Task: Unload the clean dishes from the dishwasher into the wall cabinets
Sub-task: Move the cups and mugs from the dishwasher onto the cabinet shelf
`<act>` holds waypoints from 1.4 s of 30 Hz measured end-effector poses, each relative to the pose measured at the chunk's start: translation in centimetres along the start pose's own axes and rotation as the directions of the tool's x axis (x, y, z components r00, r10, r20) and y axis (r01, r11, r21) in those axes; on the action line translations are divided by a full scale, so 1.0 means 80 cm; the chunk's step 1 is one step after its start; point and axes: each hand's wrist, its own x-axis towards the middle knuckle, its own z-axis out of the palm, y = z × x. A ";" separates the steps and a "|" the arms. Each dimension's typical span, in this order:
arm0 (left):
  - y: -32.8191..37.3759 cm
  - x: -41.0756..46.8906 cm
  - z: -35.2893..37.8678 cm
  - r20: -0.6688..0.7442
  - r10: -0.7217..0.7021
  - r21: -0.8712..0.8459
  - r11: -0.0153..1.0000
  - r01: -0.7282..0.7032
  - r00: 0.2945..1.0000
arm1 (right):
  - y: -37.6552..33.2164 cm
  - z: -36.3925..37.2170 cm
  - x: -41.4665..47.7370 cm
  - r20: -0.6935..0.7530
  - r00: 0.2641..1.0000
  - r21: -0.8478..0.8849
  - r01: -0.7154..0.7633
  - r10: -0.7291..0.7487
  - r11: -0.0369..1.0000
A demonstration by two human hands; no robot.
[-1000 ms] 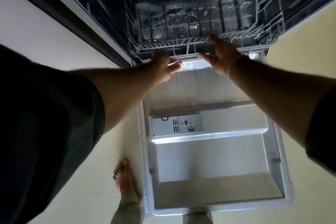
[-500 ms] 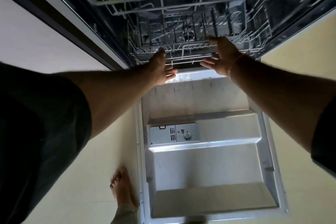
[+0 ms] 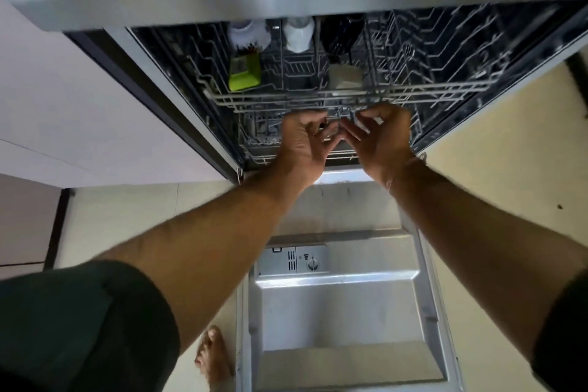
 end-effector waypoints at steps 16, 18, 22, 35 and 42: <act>0.032 0.003 0.050 -0.177 -0.032 -0.023 0.999 0.028 0.984 | -0.005 0.045 0.023 -0.142 0.990 -0.056 -0.015 0.007 0.998; 0.029 -0.010 0.053 -0.174 -0.020 -0.016 1.000 0.018 0.984 | -0.003 0.044 0.016 -0.150 0.989 -0.024 -0.021 0.017 1.000; 0.016 -0.025 0.045 -0.199 -0.028 -0.025 0.999 0.024 0.980 | 0.009 0.036 -0.003 -0.196 0.980 -0.021 -0.015 0.011 1.000; -0.050 -0.114 -0.004 -0.292 -0.128 -0.010 0.991 0.131 0.948 | 0.064 -0.022 -0.105 -0.248 0.969 0.027 -0.018 0.024 0.999; -0.090 -0.179 -0.025 -0.276 -0.184 -0.061 0.983 0.174 0.943 | 0.097 -0.060 -0.165 -0.319 0.947 -0.029 -0.046 0.035 0.999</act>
